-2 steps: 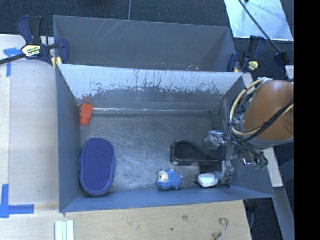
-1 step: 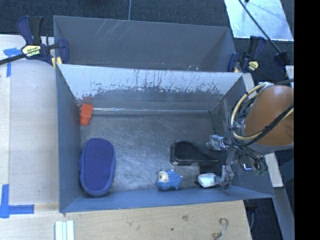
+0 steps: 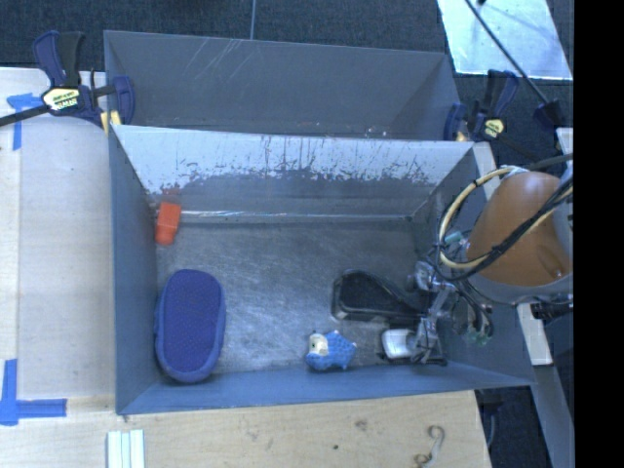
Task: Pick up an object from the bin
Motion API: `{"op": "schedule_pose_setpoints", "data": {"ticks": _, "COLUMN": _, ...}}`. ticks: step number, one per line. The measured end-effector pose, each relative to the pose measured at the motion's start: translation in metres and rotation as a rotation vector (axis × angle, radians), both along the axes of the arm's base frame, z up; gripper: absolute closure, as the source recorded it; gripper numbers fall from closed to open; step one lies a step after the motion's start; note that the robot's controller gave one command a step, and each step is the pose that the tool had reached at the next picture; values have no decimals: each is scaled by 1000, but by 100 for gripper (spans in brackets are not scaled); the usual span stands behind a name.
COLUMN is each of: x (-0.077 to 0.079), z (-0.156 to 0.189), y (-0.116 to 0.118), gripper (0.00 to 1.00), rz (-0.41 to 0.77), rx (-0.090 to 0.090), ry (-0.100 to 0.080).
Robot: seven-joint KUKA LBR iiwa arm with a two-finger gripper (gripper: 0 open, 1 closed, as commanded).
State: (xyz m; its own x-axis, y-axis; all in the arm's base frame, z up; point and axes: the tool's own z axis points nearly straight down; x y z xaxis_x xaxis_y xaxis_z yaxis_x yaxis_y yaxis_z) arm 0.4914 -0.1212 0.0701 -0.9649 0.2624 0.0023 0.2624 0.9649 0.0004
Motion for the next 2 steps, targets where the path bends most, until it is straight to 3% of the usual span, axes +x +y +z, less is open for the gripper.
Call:
{"op": "schedule_pose_setpoints", "data": {"ticks": 1, "x": 1, "z": 1, "y": 0, "gripper": 0, "rz": 3, "rx": -1, "ry": -1}}
{"op": "schedule_pose_setpoints", "data": {"ticks": 2, "x": 0, "z": 2, "y": 0, "gripper": 100, "rz": 6, "rx": 0, "ry": 0}}
